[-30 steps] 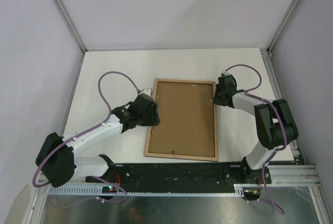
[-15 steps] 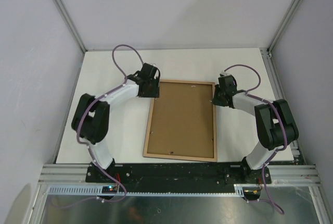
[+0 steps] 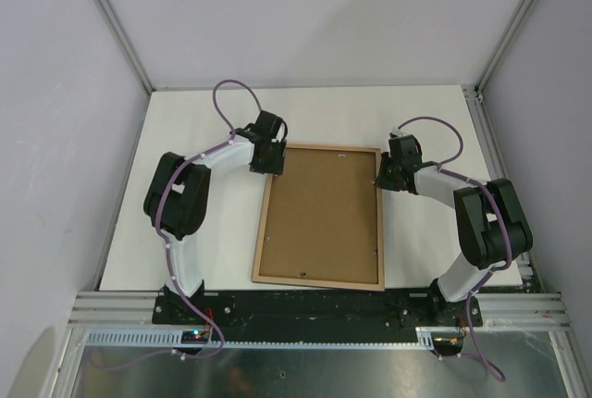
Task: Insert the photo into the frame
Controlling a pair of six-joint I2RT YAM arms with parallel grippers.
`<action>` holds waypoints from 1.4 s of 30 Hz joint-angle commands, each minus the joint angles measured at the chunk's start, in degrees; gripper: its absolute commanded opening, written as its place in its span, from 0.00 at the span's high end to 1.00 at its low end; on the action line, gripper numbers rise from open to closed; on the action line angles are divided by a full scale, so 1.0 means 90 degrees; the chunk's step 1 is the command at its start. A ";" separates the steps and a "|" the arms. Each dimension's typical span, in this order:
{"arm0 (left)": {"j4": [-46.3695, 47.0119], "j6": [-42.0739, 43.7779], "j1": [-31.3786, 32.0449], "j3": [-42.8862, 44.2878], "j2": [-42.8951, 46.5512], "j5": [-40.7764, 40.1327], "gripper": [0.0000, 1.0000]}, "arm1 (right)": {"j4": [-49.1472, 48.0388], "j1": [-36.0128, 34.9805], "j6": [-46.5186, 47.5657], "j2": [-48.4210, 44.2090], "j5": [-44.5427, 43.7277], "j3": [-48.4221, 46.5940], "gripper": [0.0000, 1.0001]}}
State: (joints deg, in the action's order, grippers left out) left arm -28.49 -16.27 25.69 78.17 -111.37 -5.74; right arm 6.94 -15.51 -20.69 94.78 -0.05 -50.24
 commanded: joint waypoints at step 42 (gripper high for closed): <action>0.0027 0.0485 -0.0168 0.0010 -0.0308 -0.0634 0.77 | 0.0077 0.0016 0.0074 -0.0188 0.0462 0.0143 1.00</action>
State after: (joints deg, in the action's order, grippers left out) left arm -28.01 -15.38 24.88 78.78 -113.32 -6.33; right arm 6.52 -15.40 -20.75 94.37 2.17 -49.60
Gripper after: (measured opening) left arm 0.285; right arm 0.237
